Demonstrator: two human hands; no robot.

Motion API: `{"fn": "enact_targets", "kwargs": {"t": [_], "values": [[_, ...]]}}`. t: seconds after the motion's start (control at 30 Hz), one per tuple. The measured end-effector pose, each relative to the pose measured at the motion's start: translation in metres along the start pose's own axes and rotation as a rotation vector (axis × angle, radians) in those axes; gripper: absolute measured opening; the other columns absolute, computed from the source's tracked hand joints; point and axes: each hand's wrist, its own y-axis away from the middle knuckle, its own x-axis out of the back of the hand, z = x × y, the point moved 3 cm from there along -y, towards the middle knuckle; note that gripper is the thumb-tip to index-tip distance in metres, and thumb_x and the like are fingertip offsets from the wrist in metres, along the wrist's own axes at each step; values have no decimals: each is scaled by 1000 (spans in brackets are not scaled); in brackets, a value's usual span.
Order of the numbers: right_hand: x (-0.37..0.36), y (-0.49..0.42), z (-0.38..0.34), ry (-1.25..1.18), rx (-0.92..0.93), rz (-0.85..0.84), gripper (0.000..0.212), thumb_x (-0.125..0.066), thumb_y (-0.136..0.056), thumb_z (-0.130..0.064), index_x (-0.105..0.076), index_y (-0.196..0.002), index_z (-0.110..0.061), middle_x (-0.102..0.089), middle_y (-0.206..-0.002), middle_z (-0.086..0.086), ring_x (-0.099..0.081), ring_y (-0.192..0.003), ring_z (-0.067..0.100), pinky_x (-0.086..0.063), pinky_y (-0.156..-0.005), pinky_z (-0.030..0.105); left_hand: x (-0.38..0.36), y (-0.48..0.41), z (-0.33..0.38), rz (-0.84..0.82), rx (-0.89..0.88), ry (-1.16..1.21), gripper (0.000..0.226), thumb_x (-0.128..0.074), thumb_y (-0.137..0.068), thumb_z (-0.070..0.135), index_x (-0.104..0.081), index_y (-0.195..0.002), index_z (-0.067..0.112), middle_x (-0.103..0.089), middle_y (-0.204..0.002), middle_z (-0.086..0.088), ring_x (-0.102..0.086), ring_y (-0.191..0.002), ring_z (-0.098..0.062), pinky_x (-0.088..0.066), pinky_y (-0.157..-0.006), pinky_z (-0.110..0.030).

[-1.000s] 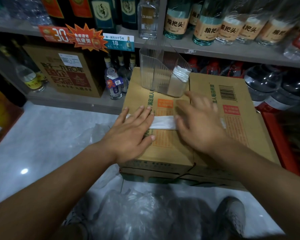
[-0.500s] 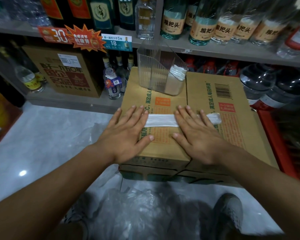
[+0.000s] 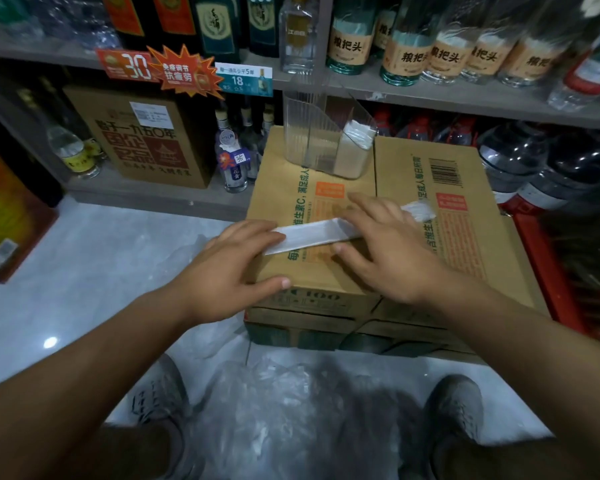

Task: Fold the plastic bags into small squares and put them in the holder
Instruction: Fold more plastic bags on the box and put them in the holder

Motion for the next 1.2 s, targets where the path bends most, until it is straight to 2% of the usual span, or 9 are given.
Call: {"fn": "enact_targets", "kwargs": {"t": [0.1, 0.27, 0.5, 0.67, 0.8, 0.9, 0.97, 1.07, 1.2], "values": [[-6, 3, -21, -72, 76, -34, 54, -57, -95, -51, -52, -141, -23, -46, -146, -3, -35, -134, 17, -32, -114, 40, 4, 6, -1, 34, -54, -16, 76, -61, -73, 76, -61, -133, 29, -51, -138, 10, -43, -130, -14, -41, -108, -47], [-20, 5, -29, -26, 84, -107, 50, -57, -94, -54, -57, -135, -25, -47, -145, -2, -37, -134, 20, -28, -113, 38, 7, 13, 1, 100, -128, -143, 50, -85, -74, 46, -70, -119, 30, -58, -117, 12, -48, -113, -14, -40, -95, -36], [-19, 7, -34, -6, 97, -90, 53, -62, -91, -55, -58, -135, -26, -45, -148, -3, -34, -137, 18, -27, -114, 37, 12, 15, 3, 146, -123, -26, 18, -70, -83, 42, -76, -99, 35, -56, -99, 20, -50, -96, -8, -43, -86, -36], [-15, 11, -39, -38, 141, 26, 40, -72, -87, -40, -67, -121, -20, -56, -131, 1, -49, -123, 23, -46, -102, 41, 17, 9, 15, 190, -95, 256, 2, -71, -89, 29, -74, -89, 28, -63, -102, 15, -59, -102, -10, -50, -88, -35], [-11, 11, -39, -266, 65, 167, 10, -70, -92, -20, -72, -102, -17, -64, -101, -3, -59, -96, 15, -53, -85, 37, 27, 1, 38, 172, 11, 633, 12, -76, -90, 15, -66, -96, 19, -72, -106, 4, -65, -109, -9, -52, -96, -32], [-9, 11, -35, -527, -132, 163, 4, -67, -95, -19, -69, -92, -21, -67, -93, -8, -61, -90, 5, -53, -83, 28, 22, -6, 44, 50, 99, 880, 57, -86, -74, 26, -49, -117, 17, -74, -107, -1, -69, -108, -14, -58, -89, -34], [-9, 13, -32, -735, -261, 156, 5, -64, -96, -16, -66, -92, -17, -69, -92, -2, -65, -90, 12, -56, -85, 34, 12, -13, 44, -11, 123, 861, 72, -91, -73, 22, -43, -127, 20, -73, -111, -2, -68, -109, -15, -58, -87, -34], [-12, 14, -31, -1132, -436, 140, 12, -56, -100, -6, -63, -110, -10, -70, -107, 11, -71, -99, 25, -62, -81, 41, -3, -24, 44, -41, 140, 786, 64, -85, -80, 12, -45, -129, 20, -69, -100, 2, -68, -102, -9, -57, -83, -28], [-12, 14, -28, -1432, -570, 122, 25, -47, -100, 4, -60, -118, -7, -70, -112, 17, -74, -96, 28, -62, -72, 38, -16, -35, 41, -32, 115, 618, 45, -82, -74, 41, -58, -111, 34, -66, -93, 2, -65, -96, -26, -52, -94, -51]]}}
